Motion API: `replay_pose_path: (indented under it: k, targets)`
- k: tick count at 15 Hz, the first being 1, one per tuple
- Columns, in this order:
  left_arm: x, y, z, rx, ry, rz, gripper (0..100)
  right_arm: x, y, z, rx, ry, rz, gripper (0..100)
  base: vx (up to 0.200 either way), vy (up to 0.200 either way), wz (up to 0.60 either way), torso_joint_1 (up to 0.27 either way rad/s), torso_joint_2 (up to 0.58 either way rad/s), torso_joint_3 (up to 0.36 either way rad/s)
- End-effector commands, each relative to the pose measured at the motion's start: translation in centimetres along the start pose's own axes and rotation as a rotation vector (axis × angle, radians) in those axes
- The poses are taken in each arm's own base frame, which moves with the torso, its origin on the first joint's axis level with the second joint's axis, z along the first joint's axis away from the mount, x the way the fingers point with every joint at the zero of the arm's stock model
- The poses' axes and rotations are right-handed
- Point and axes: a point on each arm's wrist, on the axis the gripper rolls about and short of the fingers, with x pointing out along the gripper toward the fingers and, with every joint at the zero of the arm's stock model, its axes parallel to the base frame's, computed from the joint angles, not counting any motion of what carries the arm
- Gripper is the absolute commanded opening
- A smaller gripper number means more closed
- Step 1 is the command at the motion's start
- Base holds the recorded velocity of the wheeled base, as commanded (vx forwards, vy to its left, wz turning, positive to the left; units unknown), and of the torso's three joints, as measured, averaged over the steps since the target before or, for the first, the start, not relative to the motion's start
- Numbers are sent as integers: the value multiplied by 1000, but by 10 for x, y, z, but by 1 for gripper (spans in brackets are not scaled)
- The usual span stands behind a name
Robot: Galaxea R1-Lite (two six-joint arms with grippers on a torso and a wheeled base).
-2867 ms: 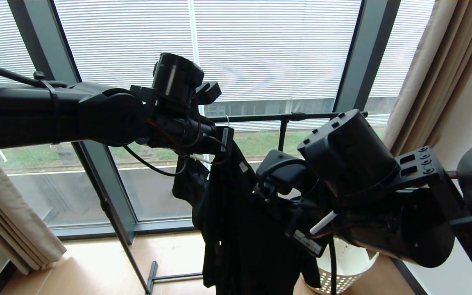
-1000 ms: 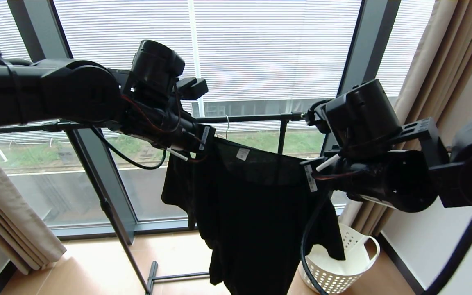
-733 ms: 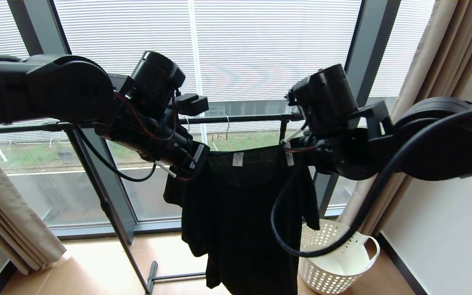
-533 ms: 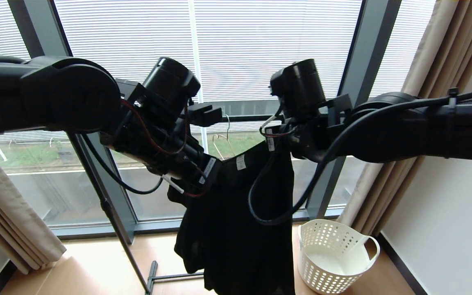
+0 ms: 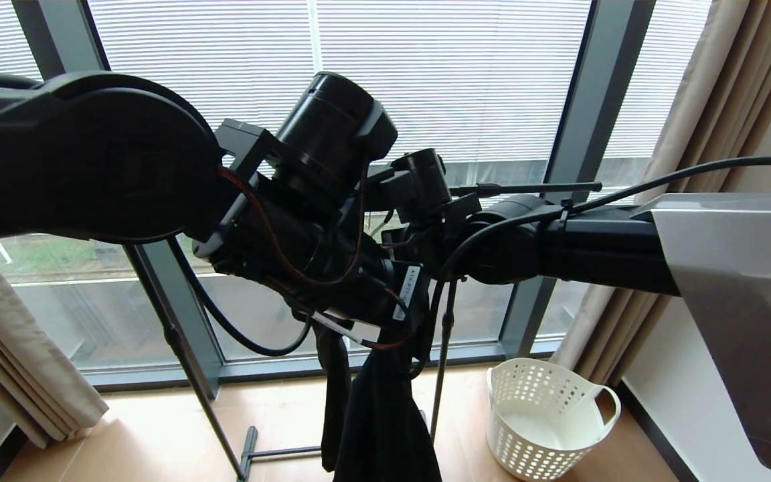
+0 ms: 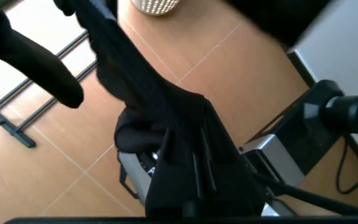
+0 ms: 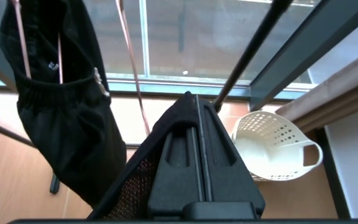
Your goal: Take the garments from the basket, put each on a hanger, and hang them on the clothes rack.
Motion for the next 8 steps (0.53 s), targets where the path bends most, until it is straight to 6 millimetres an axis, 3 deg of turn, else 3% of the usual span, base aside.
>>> replay_pose_path:
  k: [1,7,8]
  targets:
    - [6,-8,3,-4,-5,-16,0,4,2,-4,5,11,6,0,0,0,0,0,0,0]
    - [7,-3,-5,-10,29,6,0,-10,-5,10,53,-9,33,0,0,0,0,0,0,0]
    - [0,8,-8,-25,29,27,0,-13,-17,22,84,-25,24,0,0,0,0,0,0,0]
